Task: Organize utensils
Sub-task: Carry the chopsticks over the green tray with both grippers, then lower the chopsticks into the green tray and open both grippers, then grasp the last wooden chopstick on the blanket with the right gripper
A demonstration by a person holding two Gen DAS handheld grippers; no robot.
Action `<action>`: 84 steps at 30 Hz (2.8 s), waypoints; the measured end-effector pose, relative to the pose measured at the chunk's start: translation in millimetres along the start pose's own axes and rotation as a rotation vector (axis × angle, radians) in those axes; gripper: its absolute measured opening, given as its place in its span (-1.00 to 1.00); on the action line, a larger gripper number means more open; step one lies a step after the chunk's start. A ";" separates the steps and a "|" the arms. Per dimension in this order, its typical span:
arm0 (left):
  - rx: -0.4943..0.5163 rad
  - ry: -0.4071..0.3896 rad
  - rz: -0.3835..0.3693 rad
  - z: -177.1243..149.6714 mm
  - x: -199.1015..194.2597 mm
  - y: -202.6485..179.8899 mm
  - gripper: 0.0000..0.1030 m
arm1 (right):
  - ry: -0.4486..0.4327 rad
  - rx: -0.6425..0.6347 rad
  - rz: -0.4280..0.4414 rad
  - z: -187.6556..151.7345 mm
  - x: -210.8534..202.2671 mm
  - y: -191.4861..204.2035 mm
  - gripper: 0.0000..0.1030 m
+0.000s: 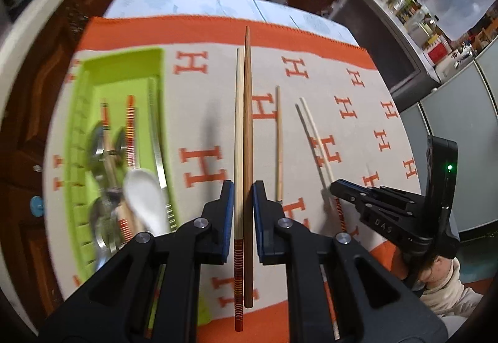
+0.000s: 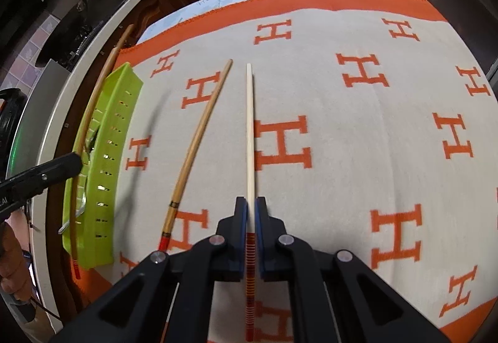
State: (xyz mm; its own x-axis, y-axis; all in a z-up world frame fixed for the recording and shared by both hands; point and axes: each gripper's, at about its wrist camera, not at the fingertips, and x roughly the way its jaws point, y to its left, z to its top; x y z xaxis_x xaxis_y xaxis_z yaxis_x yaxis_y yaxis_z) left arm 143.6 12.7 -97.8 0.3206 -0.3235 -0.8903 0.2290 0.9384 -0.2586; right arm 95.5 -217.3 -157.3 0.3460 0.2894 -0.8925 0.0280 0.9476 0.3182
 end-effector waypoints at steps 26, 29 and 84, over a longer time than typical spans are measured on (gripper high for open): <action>-0.095 -0.190 0.220 -31.1 -70.0 82.5 -0.81 | -0.026 -0.186 0.082 7.3 -36.4 121.5 -0.90; -0.130 -0.174 0.215 -27.9 -59.2 97.9 -0.81 | -0.009 -0.206 0.115 17.7 -29.2 147.4 -0.90; -0.172 -0.143 0.263 -76.8 -61.6 78.1 0.09 | 0.002 -0.003 0.060 -1.0 -14.9 94.3 -0.69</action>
State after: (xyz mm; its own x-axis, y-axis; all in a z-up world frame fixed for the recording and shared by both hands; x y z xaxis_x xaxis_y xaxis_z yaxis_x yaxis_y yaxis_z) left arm 71.2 115.2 -92.0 0.4768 -0.0697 -0.8762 -0.0331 0.9947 -0.0972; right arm 92.1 -132.1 -114.4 0.3455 0.3461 -0.8723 0.0040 0.9290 0.3701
